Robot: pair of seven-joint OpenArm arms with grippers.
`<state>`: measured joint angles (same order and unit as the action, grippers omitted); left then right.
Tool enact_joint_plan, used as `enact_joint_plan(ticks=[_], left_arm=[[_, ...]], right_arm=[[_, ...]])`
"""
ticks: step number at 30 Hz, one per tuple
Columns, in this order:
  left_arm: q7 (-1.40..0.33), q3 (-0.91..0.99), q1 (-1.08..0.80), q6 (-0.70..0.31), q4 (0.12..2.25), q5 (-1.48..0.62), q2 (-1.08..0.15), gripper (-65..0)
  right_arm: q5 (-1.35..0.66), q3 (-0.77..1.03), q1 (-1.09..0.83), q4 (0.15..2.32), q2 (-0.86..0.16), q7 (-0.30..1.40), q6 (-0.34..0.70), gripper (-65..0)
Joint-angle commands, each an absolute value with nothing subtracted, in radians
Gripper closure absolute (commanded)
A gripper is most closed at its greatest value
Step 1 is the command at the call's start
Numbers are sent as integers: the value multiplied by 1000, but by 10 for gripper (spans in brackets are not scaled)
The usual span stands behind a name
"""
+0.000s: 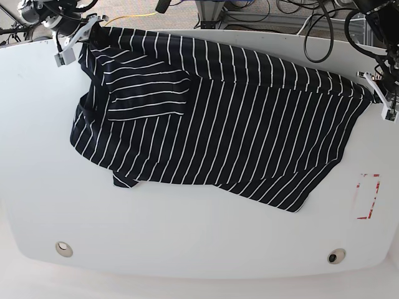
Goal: Fold the T-shirt properly
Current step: 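Lay the shirt flat, pulling both grippers apart along its edge, then release the shirt edge with the right gripper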
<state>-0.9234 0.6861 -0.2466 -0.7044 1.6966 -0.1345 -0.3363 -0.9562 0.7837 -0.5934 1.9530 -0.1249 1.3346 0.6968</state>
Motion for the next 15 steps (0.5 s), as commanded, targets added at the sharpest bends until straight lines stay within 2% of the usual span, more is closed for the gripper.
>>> enact_joint_plan(ticks=[1,3,4,5,10,12,13,15], left_arm=[[-908,677,-239,-698,1710,-134,-357,0],[-908,676,-239,-698,1710,-134,-357,0],[-908,676,-240,-698,1710,-134,-357,0],[-908,676,-242,-698,1710,-134,-357,0],[-908,676,-260,-698,1710,-137,-357,-10],[-908,673,-271,-698,1716,-140,-357,-54],[-908,673,-271,-698,1718,-140,-357,-111],[-908,671,-271,-698,1718,-140,-357,-194]], right_arm=[[-947,789,-598,1966,-134,1317,698,0],[-924,789,-598,1966,-136,1317,698,-10],[-915,789,-598,1966,-136,1317,698,-36],[-911,789,-598,1966,-136,1317,698,-90],[-911,796,-595,1968,-136,1317,698,-461],[-911,797,-578,1969,-136,1317,698,-560],[-911,797,-562,1969,-137,1319,698,-596],[-911,797,-539,1969,-142,1319,698,-595]])
